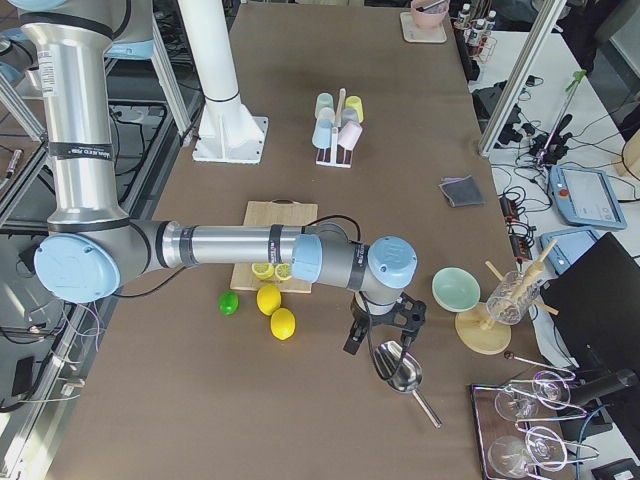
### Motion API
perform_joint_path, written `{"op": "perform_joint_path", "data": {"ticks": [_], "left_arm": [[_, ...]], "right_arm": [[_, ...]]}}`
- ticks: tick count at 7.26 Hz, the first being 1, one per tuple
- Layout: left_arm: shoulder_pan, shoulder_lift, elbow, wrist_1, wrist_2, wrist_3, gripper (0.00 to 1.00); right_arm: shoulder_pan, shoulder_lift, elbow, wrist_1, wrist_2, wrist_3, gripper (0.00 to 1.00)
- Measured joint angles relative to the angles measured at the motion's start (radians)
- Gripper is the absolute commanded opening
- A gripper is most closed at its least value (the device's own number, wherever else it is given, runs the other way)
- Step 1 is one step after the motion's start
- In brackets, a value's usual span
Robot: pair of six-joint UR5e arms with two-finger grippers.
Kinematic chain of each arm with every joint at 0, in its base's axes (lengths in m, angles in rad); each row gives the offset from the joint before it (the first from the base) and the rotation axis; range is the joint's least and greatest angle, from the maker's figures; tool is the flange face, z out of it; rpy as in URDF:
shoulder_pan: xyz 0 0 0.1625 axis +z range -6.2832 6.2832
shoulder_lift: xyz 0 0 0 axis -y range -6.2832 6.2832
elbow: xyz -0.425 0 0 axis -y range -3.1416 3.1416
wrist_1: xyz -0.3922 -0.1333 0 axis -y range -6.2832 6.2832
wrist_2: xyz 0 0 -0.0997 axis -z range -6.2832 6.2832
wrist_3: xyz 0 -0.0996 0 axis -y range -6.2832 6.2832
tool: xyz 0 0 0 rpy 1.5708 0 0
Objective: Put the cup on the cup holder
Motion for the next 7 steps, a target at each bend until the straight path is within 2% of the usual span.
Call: {"op": "perform_joint_path", "data": {"ticks": [2,7], "left_arm": [[0.001,0.0,0.002,-0.003,0.0,0.001,0.98],[0.001,0.001,0.041,-0.103,0.0,0.001,0.98]], "right_arm": [[0.0,0.0,0.0,0.0,0.0,0.001,1.0],[0.0,-0.001,0.0,0.0,0.0,0.002,1.0]]}}
